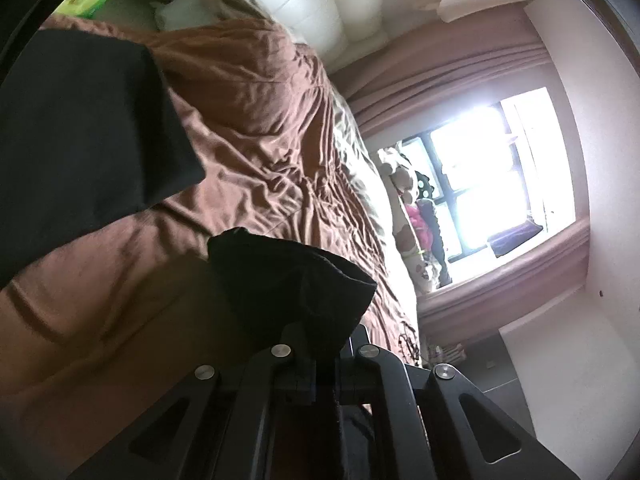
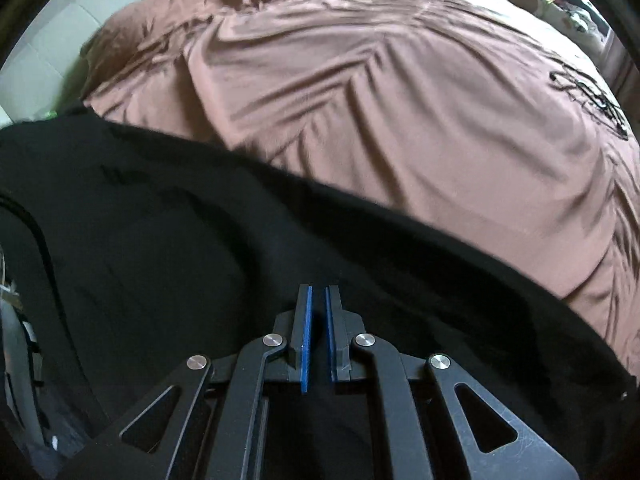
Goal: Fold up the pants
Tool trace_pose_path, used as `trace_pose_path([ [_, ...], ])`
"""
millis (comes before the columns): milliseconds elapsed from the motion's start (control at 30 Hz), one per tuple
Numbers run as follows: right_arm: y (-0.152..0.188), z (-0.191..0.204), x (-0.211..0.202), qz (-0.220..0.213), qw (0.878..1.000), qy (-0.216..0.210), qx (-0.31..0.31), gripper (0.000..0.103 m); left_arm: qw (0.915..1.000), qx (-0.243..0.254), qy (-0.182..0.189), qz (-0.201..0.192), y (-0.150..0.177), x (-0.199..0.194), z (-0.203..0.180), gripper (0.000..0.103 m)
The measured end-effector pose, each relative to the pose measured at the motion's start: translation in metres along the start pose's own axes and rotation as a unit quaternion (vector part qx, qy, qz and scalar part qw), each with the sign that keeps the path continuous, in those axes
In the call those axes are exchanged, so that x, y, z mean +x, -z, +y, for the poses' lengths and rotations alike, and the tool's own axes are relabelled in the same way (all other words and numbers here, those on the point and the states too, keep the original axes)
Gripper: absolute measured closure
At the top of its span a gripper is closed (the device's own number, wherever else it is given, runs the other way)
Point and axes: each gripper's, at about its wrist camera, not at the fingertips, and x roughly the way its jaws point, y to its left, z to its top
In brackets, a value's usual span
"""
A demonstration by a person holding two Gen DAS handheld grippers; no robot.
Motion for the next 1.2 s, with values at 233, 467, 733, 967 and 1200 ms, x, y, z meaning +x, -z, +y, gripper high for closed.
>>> trace_pose_path([
  [233, -0.018, -0.019, 0.027, 0.003, 0.998, 0.023, 0.061, 0.103, 1.0, 0.009, -0.003, 0.003, -0.008, 0.009, -0.014, 0.098],
  [467, -0.04, -0.028, 0.038, -0.014, 0.994, 0.073, 0.084, 0.103, 0.9997, 0.022, 0.007, 0.002, -0.014, 0.015, -0.029, 0.098],
  [733, -0.032, -0.03, 0.01, -0.043, 0.991, 0.034, 0.126, 0.101, 0.9977, 0.049, 0.046, 0.003, -0.023, 0.017, -0.071, 0.098],
  [967, 0.03, -0.066, -0.063, -0.081, 0.981, 0.012, 0.174, 0.101, 0.9944, 0.065, 0.083, -0.005, -0.029, 0.015, -0.113, 0.098],
  [1200, 0.078, -0.085, -0.1, -0.078, 0.985, 0.028, 0.152, 0.1, 0.9922, 0.07, 0.103, -0.012, -0.037, 0.015, -0.142, 0.098],
])
